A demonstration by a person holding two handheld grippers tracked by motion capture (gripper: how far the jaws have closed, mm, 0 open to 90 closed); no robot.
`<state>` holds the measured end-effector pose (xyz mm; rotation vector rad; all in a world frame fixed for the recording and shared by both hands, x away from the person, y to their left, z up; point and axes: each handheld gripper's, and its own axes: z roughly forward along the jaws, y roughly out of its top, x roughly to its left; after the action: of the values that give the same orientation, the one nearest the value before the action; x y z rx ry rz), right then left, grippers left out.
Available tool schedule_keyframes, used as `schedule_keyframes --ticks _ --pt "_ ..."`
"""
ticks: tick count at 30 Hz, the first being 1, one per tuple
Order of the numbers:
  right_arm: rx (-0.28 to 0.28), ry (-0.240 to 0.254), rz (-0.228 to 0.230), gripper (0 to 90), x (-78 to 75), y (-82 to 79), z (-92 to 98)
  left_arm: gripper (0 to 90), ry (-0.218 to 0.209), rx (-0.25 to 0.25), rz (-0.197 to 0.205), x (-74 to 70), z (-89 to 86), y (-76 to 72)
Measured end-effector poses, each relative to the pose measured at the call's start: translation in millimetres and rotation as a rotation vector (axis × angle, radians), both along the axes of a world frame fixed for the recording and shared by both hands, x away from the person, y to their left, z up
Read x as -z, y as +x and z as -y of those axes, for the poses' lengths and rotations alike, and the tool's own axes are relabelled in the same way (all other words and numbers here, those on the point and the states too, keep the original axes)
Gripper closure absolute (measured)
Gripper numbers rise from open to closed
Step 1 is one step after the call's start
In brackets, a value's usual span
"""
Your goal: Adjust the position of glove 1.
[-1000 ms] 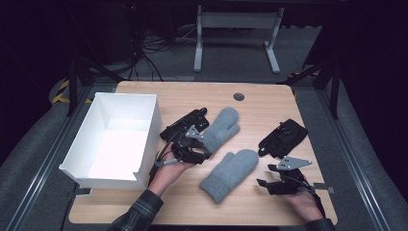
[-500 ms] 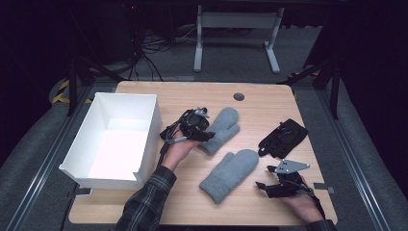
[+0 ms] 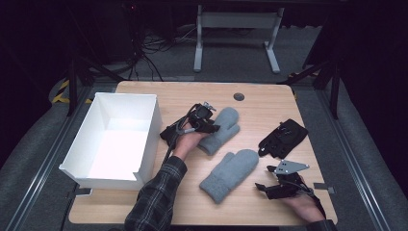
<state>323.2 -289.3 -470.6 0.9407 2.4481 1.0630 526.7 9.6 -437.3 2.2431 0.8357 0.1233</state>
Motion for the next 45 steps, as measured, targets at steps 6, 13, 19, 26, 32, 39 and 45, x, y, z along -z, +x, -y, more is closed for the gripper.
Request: schedule_keyframes --ticks 6,13,19,26,32,39,45 --pt "-0.003 -0.002 0.000 17.9 0.0 0.0 -0.1 84.4 -0.011 -0.001 0.005 3.4 -2.2 0.6" --pt "-0.003 -0.003 0.000 17.7 0.1 -0.1 -0.3 86.0 -0.057 0.045 -0.007 -10.6 -15.8 -13.5" --pt "-0.004 -0.003 0.000 17.6 0.1 -0.1 -0.4 86.1 -0.067 0.073 -0.017 -16.2 -32.4 -36.8" --pt "-0.003 -0.002 0.000 17.7 0.1 0.0 -0.4 86.3 -0.051 0.095 -0.016 -21.9 -48.8 -66.0" --pt "-0.003 -0.003 0.000 17.7 0.1 -0.1 -0.4 86.2 -0.028 0.106 -0.015 -19.5 -56.4 -91.1" --pt "-0.004 -0.002 -0.001 17.7 0.1 -0.4 -0.5 73.6 -0.011 0.085 -0.007 -12.9 -62.2 -100.0" --pt "-0.005 -0.002 -0.001 17.7 0.1 -0.4 -0.5 57.8 -0.068 0.003 0.038 -21.2 -68.6 -94.4"
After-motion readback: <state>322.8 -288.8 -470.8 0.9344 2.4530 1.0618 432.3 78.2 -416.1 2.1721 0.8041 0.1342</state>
